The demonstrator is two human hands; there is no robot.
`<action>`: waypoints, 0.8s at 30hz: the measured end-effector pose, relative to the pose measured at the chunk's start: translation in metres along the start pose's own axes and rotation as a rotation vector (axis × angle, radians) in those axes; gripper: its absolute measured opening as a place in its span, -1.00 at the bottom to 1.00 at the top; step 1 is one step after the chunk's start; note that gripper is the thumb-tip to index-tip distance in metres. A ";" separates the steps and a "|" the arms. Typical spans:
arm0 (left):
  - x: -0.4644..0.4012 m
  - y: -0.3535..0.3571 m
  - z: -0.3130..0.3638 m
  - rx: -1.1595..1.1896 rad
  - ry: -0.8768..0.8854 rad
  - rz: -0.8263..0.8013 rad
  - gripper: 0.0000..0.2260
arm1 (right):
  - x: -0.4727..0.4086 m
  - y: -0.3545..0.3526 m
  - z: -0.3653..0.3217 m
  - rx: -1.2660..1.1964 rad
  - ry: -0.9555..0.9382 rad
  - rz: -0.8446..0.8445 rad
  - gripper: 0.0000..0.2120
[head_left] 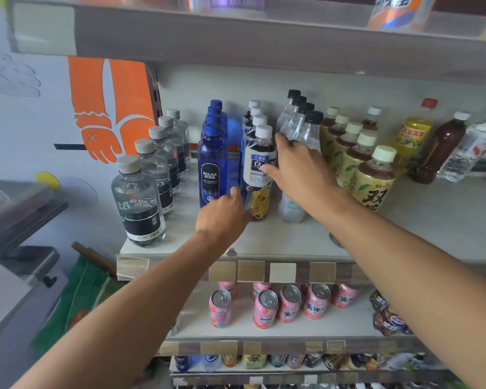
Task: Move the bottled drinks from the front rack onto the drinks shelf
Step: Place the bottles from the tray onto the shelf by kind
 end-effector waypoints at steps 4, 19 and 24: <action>-0.003 0.005 -0.002 -0.011 -0.003 0.001 -0.67 | -0.007 0.008 -0.006 -0.040 -0.017 -0.050 -0.59; -0.013 0.016 0.001 -0.103 0.043 0.003 -0.70 | -0.014 0.013 -0.006 -0.033 -0.025 -0.063 -0.62; -0.012 0.016 0.001 -0.083 0.025 0.002 -0.75 | -0.014 0.012 -0.008 -0.029 -0.020 -0.061 -0.60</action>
Point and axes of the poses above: each hand's wrist, its own x-axis away from the middle knuckle, its own y-axis out of the palm, z = x × y, the point moved 9 cm from there along -x, towards the middle knuckle, and after that the axes turned 5 degrees about z, right-handed, at the moved point
